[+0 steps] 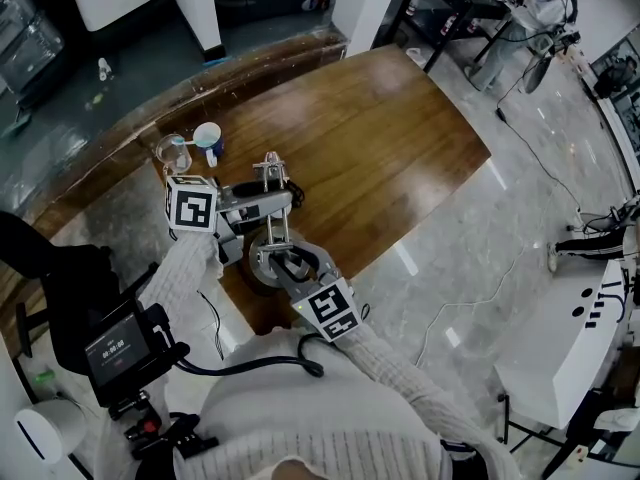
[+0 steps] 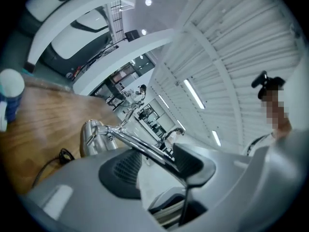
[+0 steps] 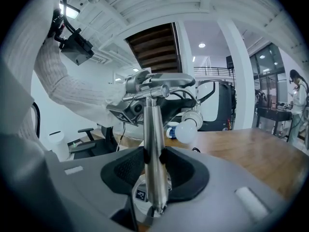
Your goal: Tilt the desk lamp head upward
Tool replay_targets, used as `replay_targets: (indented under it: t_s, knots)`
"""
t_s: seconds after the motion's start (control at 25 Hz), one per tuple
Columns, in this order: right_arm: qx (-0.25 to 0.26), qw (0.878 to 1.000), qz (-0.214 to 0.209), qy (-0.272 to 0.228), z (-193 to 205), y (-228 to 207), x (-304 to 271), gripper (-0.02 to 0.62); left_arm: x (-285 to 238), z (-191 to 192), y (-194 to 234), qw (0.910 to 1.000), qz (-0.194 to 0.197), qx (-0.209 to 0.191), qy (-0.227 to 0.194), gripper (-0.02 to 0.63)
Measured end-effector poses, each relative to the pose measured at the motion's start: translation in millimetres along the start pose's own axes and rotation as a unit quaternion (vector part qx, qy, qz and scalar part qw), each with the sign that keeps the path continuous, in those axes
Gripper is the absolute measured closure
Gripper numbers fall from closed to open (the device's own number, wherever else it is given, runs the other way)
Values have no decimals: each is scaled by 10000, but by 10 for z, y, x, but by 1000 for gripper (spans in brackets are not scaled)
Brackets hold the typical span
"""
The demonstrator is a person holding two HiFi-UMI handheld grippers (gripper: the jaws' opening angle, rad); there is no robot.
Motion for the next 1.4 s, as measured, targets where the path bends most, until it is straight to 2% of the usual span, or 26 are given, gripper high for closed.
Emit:
replay_targets:
  t_s: [0.08,0.2,0.44,0.72,0.92,1.12,1.28,1.4]
  knots:
    - [-13,10000,-4,-9,5,-19,-11,468,-2,-82,-85,9984,-13,-565,-4,399]
    - [-22,10000,-3,-8,17,-44,-25,468,-6,-168,-214,9912,-55,-1320,-2,397]
    - [-50,10000,-16,-32,27,-88,-54,466,9,-240,-423,9648,-38,-2617,-242,396]
    - [-89,9999,24,-68,58,-128,-84,465,23,-259,-671,9180,19,-3948,-371,396]
    - [-89,9999,19,-70,56,-169,-99,463,22,-209,-836,8740,75,-4839,-445,397]
    - [-84,9999,41,-49,84,-182,-110,463,16,-147,-915,8449,-44,-5331,-432,397]
    - [-147,9999,78,-36,45,-273,-127,463,-34,-184,-922,8189,-146,-5731,-267,396]
    - [-160,9998,100,-90,60,-262,-113,462,-29,-132,-959,8097,-197,-5860,-254,394]
Point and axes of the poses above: the fingertips, and each gripper's own axes: x backward along the fingers, y to its left, z out of its underside, the point moved 6 cm from there along x, backward along the fingers, and after that the axes turned 6 degrees about -x, right-handed, at the moved point
